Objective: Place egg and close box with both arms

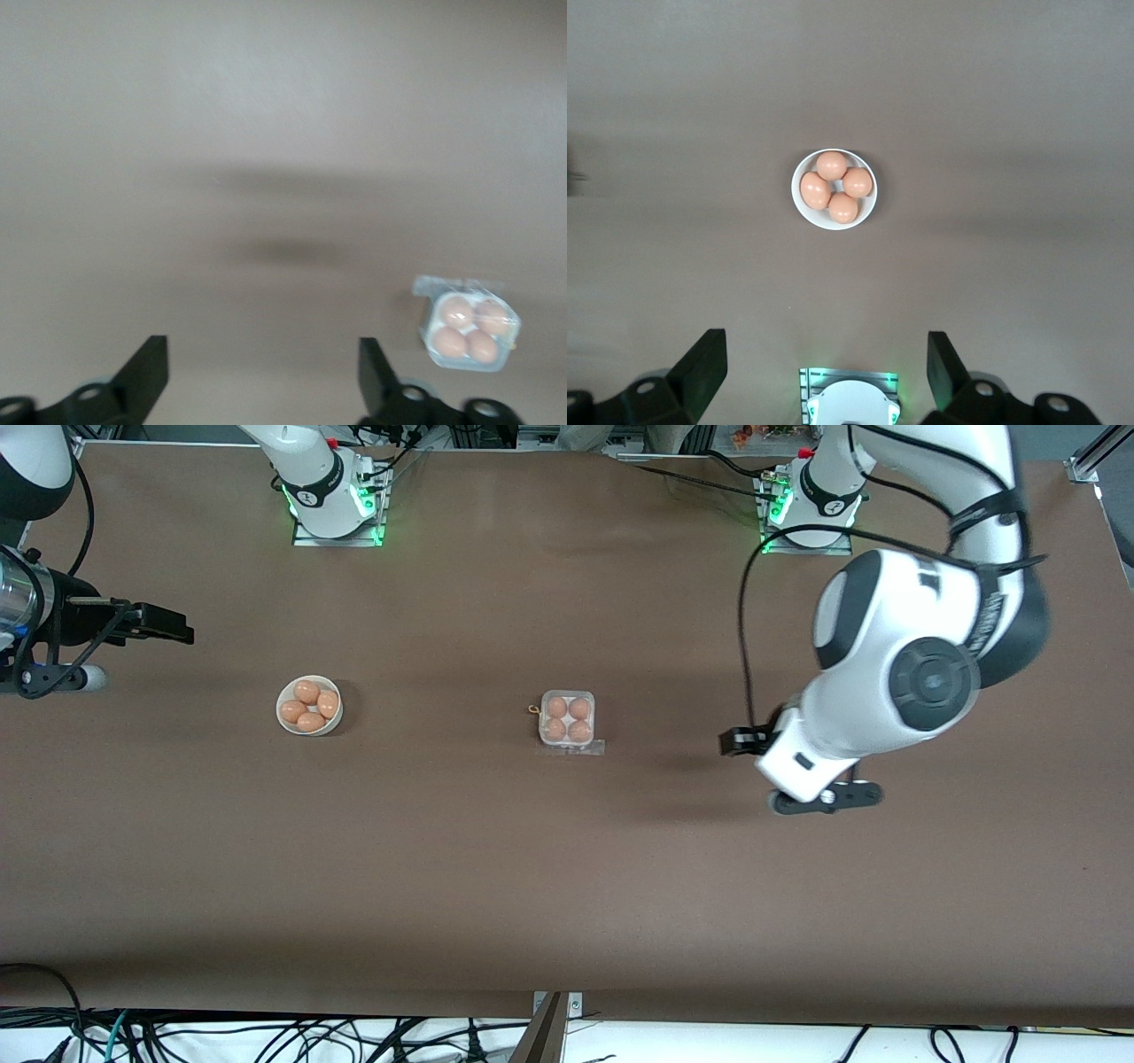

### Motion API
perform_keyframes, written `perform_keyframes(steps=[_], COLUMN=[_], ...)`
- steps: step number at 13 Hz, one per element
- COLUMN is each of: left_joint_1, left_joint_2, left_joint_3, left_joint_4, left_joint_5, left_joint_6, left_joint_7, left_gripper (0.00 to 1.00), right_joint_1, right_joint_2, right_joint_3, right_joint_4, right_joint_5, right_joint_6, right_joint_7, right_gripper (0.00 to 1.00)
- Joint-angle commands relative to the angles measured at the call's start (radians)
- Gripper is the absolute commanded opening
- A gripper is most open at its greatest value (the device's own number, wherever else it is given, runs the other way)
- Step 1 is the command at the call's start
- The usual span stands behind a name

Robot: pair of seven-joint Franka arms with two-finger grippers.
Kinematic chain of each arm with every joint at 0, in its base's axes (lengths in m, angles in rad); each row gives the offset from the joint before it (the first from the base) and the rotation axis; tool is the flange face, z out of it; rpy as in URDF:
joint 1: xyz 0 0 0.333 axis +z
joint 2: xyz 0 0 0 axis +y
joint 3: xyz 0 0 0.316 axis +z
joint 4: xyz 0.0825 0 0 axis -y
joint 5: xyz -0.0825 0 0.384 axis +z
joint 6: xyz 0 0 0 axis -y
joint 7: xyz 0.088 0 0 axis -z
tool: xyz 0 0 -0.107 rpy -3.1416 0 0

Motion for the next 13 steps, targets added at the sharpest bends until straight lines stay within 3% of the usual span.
perform_keyframes(steps=[1,4,6,7,10,11,13], left_joint_1=[-0.008,0.074,0.135,0.198,0.465,0.507,0.527], left_joint_2=[0.006,-0.022,-0.059,-0.083,-0.18,-0.209,-0.287], left_joint_3=[0.061,0.042,-0.013,-0.099,-0.465,-0.512,-0.515], left_joint_4=[0.038,0.036,0.029,0.023,-0.055,-0.091,-0.193], left_joint_5=[0.03,0.03,0.08,0.149,0.409,0.421,0.412], left_joint_6=[-0.017,-0.014,-0.013,-0.013,0.027,0.056,0.108], left_joint_7=[0.06,0.074,0.092,0.092,0.094,0.095,0.095], left_gripper=[1.0,1.0,1.0,1.0,1.0,1.0,1.0], right_joint_1=[-0.016,-0.016,-0.016,-0.018,-0.018,-0.019,-0.019], right_joint_2=[-0.021,-0.013,-0.009,-0.009,-0.009,-0.009,-0.01], right_joint_3=[0.015,0.016,0.016,0.015,0.013,0.013,0.01], right_joint_4=[-0.007,0.039,0.048,0.048,0.051,0.051,0.051], right_joint_5=[-0.014,-0.01,-0.01,-0.01,-0.009,-0.009,-0.01], right_joint_6=[0.001,-0.007,-0.016,-0.017,-0.027,-0.027,-0.034], right_joint_7=[-0.001,0.0,-0.004,-0.01,-0.015,-0.015,-0.026], right_gripper=[1.0,1.0,1.0,1.0,1.0,1.0,1.0])
